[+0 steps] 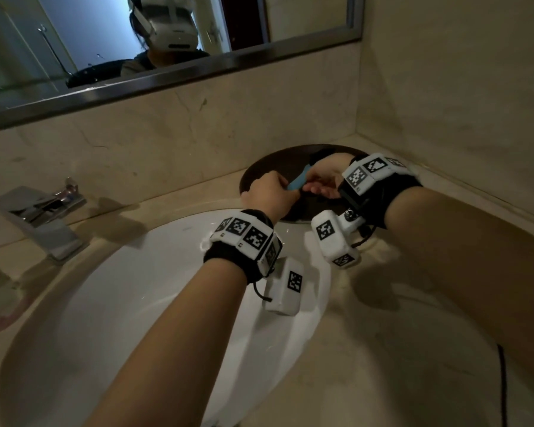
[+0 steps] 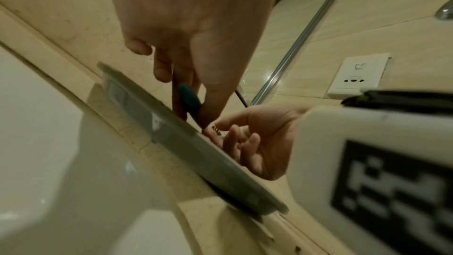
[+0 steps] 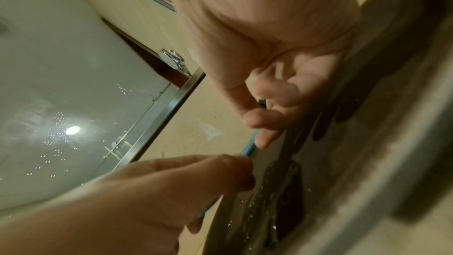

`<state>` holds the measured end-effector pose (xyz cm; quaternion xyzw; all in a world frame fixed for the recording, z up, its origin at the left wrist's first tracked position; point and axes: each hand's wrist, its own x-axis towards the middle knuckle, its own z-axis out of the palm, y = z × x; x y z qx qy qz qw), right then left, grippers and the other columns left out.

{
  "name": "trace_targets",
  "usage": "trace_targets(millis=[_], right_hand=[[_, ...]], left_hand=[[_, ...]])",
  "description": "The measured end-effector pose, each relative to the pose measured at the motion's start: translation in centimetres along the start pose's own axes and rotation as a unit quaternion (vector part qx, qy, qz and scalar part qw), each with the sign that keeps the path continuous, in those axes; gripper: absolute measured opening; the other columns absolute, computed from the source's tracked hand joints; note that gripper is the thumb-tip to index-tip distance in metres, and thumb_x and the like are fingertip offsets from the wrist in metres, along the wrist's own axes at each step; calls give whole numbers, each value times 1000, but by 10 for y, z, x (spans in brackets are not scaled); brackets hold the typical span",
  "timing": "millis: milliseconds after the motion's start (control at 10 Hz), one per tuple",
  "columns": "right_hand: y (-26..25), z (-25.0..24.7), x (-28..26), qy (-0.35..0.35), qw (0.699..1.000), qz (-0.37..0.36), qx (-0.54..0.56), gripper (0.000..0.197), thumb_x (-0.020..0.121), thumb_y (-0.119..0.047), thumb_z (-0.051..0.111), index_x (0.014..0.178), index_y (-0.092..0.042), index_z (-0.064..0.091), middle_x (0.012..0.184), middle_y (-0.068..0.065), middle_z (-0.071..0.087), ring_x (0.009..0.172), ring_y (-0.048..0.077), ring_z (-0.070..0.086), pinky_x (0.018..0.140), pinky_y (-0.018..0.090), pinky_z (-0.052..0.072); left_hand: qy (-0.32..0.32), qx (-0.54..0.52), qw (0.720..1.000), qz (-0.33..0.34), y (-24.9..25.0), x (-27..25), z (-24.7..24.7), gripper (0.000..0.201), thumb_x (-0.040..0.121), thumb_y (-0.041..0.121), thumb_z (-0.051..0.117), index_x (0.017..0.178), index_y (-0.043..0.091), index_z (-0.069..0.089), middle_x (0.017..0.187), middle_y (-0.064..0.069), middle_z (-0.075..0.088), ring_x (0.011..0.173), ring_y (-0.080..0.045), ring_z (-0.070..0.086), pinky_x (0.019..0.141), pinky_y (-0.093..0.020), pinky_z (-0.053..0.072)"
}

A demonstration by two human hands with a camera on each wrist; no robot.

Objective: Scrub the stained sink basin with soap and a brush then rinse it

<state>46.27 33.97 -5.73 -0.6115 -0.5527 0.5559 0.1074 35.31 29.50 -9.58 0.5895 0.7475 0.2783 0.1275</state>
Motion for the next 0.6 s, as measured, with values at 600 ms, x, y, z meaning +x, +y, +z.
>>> trace_targets(millis=[600], right_hand=[[19, -9, 10, 19, 998, 10, 62, 23, 99, -16, 36, 81, -11, 50, 50, 0, 64, 39, 6, 47, 36, 11, 36]], left_hand=[[3, -1, 1000, -16, -6, 21, 17, 22, 85, 17, 62, 107, 13, 61, 118, -8, 61, 113, -24, 54, 92, -34, 48]])
